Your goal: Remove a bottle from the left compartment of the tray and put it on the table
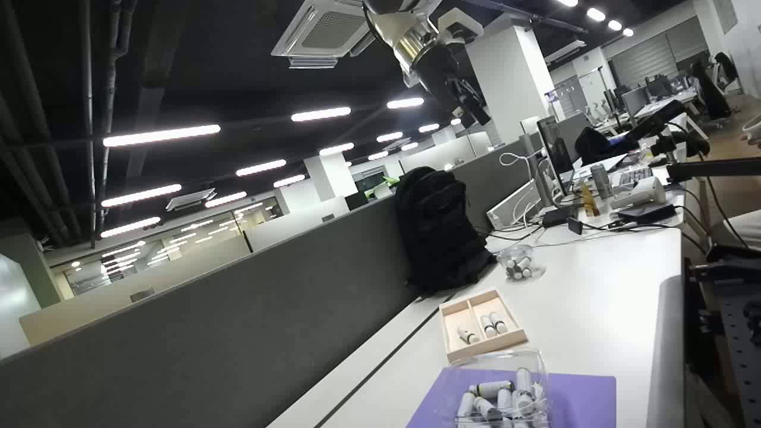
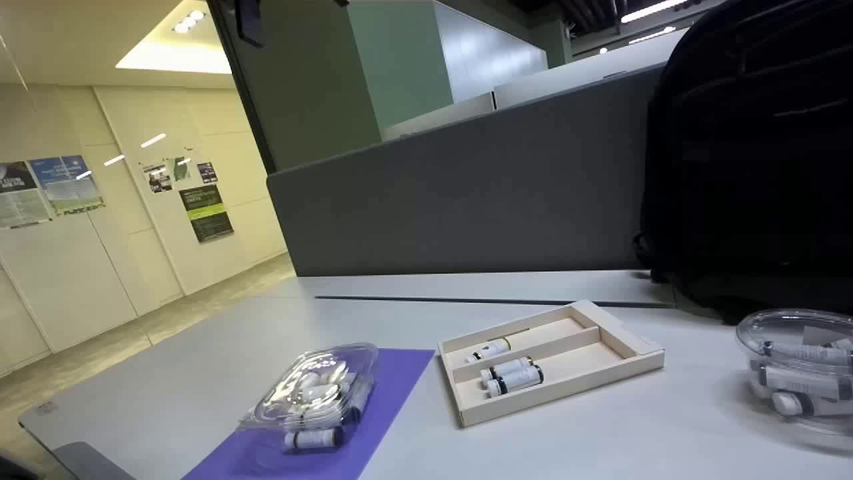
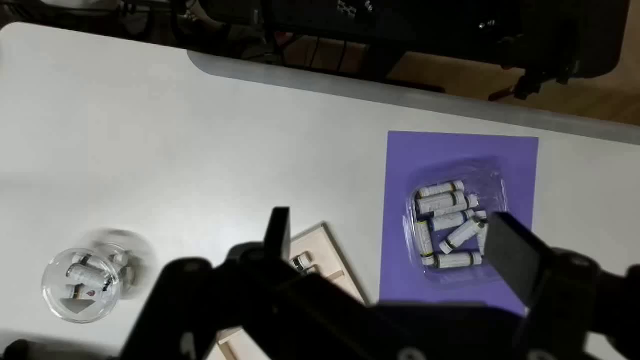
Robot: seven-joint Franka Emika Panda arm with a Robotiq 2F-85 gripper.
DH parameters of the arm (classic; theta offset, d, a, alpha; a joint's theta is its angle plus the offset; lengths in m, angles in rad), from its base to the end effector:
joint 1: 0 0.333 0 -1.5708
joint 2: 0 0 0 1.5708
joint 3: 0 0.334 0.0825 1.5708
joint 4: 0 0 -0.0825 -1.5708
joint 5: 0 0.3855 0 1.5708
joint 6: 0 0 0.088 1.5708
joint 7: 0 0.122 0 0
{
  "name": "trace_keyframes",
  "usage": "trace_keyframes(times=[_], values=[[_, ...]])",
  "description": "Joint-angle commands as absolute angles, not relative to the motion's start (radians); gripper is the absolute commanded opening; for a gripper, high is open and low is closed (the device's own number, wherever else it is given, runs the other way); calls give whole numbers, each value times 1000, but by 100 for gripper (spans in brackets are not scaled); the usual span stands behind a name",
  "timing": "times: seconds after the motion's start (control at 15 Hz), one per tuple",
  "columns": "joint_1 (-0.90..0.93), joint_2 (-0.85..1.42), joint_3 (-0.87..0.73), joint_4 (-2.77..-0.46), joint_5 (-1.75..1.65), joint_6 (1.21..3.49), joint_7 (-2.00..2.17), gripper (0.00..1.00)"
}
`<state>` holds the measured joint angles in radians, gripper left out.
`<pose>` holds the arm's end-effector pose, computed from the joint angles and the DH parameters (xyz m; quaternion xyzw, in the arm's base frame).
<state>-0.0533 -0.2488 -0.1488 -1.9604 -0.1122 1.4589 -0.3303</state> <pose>0.4332 -0.1103 0.5634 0.9888 0.0689 -0.1326 0.0035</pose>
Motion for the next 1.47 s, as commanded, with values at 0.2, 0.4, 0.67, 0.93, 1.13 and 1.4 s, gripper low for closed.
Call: trace_keyframes(times=[0.2,0.4,0.67,0.93,1.13,1.4], values=[[-59,-247,-144,-1958,-111,1459,-332,100],[-59,-247,-144,-1958,-111,1459,-332,100],[-64,-240,-145,-1976,-92,1561,-281,100],[-73,-186,-150,-2020,-6,1826,-214,100],[-72,-104,-143,-2039,62,1981,-201,100],[-68,28,-122,-2029,177,2116,-212,100]])
